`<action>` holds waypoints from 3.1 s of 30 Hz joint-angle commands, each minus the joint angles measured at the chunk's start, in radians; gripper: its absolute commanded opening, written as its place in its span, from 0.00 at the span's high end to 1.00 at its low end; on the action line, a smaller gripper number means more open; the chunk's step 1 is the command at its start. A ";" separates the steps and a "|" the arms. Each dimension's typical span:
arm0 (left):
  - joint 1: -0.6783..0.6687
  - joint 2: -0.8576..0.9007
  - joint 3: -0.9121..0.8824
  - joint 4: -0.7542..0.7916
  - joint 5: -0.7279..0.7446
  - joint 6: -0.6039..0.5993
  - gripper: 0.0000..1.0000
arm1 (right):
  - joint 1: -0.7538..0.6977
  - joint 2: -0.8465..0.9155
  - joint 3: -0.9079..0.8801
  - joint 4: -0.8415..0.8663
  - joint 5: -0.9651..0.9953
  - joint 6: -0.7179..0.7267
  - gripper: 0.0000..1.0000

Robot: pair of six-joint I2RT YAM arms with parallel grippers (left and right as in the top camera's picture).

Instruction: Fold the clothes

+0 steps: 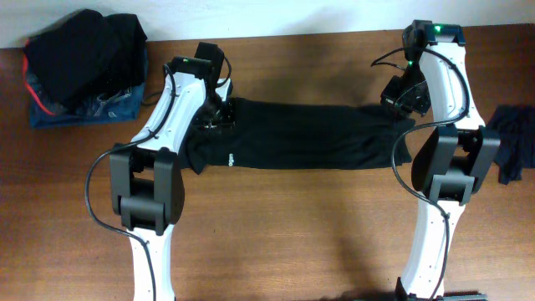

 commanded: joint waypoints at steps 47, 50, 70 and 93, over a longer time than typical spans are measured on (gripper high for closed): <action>-0.069 0.015 0.099 -0.008 0.182 0.080 0.32 | -0.005 -0.030 -0.003 0.075 0.049 -0.204 0.01; -0.095 0.019 0.095 -0.011 0.174 0.080 0.28 | -0.014 -0.021 -0.003 0.072 0.049 -0.293 0.02; -0.187 0.124 0.092 0.047 0.130 0.080 0.05 | -0.109 -0.015 -0.306 0.229 -0.236 -0.759 0.01; -0.190 0.140 0.092 0.045 0.126 0.080 0.02 | -0.200 -0.014 -0.338 0.241 -0.380 -0.929 0.01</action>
